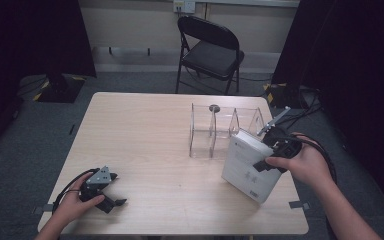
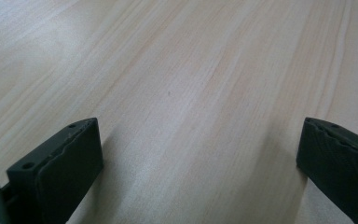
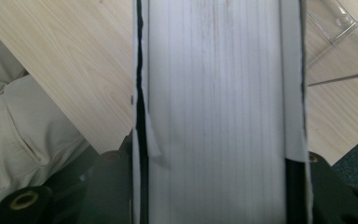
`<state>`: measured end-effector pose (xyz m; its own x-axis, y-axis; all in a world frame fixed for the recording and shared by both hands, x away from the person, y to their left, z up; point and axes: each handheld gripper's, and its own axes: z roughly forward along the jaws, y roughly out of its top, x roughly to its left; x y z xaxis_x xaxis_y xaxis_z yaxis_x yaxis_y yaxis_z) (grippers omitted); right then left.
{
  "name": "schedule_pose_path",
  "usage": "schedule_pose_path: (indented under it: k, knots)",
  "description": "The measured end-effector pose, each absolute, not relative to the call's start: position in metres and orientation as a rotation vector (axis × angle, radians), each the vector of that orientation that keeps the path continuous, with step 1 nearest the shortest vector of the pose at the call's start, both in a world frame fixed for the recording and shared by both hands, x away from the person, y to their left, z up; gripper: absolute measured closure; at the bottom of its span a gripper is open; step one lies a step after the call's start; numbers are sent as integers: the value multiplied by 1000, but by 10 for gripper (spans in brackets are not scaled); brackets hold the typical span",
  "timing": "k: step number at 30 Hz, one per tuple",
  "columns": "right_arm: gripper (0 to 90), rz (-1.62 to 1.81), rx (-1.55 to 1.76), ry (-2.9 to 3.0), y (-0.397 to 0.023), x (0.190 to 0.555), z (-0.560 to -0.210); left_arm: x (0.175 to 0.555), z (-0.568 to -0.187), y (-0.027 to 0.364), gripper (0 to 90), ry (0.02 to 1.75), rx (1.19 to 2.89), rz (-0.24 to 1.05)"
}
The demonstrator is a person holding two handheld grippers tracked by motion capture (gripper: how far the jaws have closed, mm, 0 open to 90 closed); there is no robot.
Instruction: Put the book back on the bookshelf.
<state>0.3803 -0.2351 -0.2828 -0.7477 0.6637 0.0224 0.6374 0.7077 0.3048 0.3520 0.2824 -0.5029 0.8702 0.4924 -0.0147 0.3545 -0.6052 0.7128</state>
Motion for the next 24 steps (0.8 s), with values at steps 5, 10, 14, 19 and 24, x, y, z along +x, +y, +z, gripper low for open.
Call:
schedule_pose_path:
  k: [5,10,14,19,24]
  knots:
    - [525,446,1106,2809,-238,378,-283,352,-503,282,0,608,2281,235]
    - [525,451,1130,2799,-245,377,-285,352,-503,282,0,608,2280,235]
    - [525,452,1156,2790,-249,377,-285,352,-503,282,0,607,2280,236]
    - [526,430,1194,2772,-255,377,-286,352,-503,282,0,608,2281,235]
    - [526,427,1242,2747,-262,379,-286,352,-503,282,0,608,2281,235]
